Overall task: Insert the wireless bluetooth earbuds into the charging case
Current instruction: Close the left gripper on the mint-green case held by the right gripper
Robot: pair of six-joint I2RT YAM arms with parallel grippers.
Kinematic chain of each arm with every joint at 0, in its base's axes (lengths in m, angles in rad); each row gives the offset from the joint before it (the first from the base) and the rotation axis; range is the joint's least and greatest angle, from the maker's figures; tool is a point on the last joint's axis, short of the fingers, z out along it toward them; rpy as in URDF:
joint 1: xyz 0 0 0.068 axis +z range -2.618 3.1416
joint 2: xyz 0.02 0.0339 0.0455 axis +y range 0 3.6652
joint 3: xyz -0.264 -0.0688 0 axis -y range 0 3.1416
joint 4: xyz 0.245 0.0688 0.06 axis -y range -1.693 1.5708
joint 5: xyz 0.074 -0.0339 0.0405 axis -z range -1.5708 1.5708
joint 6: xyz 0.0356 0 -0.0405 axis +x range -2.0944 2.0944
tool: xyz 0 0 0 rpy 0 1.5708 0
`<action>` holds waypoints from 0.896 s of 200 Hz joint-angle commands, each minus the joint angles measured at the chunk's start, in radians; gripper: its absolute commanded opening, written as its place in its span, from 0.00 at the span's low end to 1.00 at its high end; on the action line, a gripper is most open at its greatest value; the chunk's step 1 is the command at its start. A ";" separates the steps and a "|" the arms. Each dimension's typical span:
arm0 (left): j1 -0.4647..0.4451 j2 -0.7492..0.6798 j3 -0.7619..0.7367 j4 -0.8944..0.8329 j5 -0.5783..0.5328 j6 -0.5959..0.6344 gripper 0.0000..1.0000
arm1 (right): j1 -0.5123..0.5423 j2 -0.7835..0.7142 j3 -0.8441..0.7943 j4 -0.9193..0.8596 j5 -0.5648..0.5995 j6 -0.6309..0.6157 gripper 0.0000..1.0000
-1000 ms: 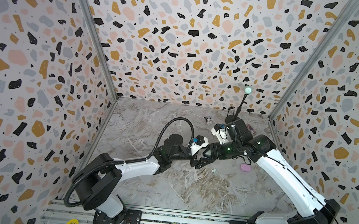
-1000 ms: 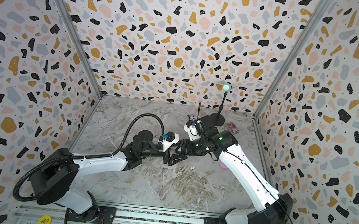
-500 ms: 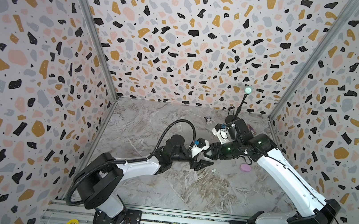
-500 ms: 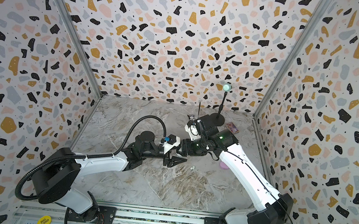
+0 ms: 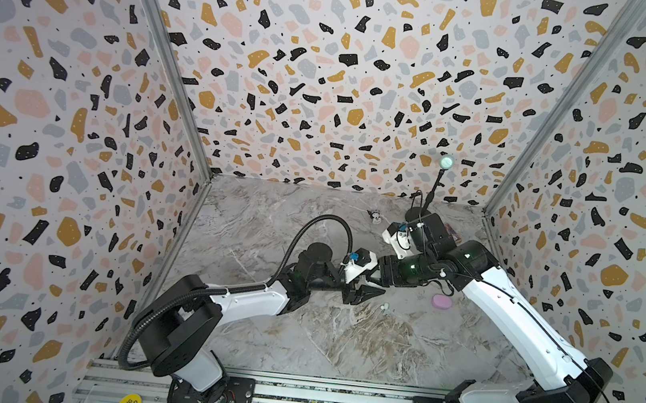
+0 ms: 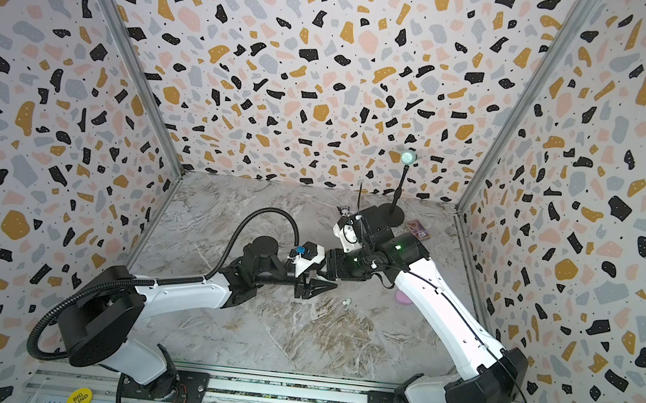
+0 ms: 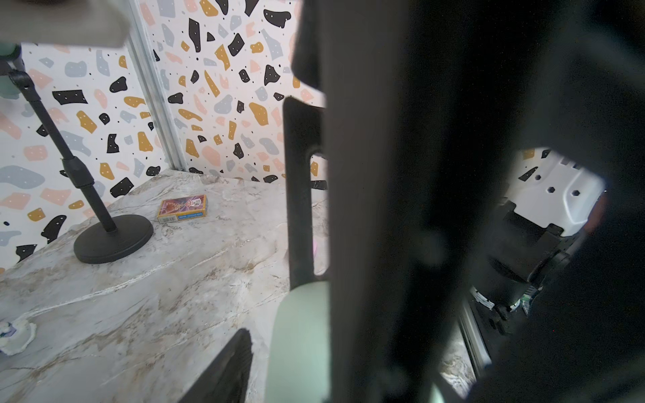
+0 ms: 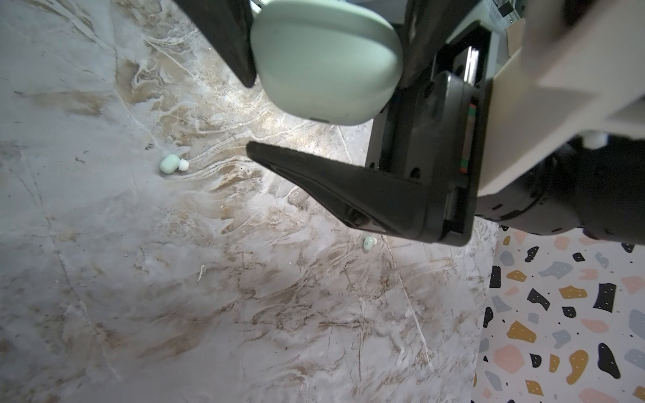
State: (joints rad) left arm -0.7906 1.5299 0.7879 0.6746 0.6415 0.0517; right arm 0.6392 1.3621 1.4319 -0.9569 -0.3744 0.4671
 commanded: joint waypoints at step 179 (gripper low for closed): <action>-0.011 -0.045 -0.024 0.108 -0.014 -0.016 0.44 | -0.024 -0.021 0.010 0.010 -0.045 0.038 0.51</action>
State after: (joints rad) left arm -0.7979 1.5185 0.7753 0.6895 0.6182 0.0406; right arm 0.6178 1.3621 1.4319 -0.9424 -0.4156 0.5003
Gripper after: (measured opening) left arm 0.438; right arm 0.616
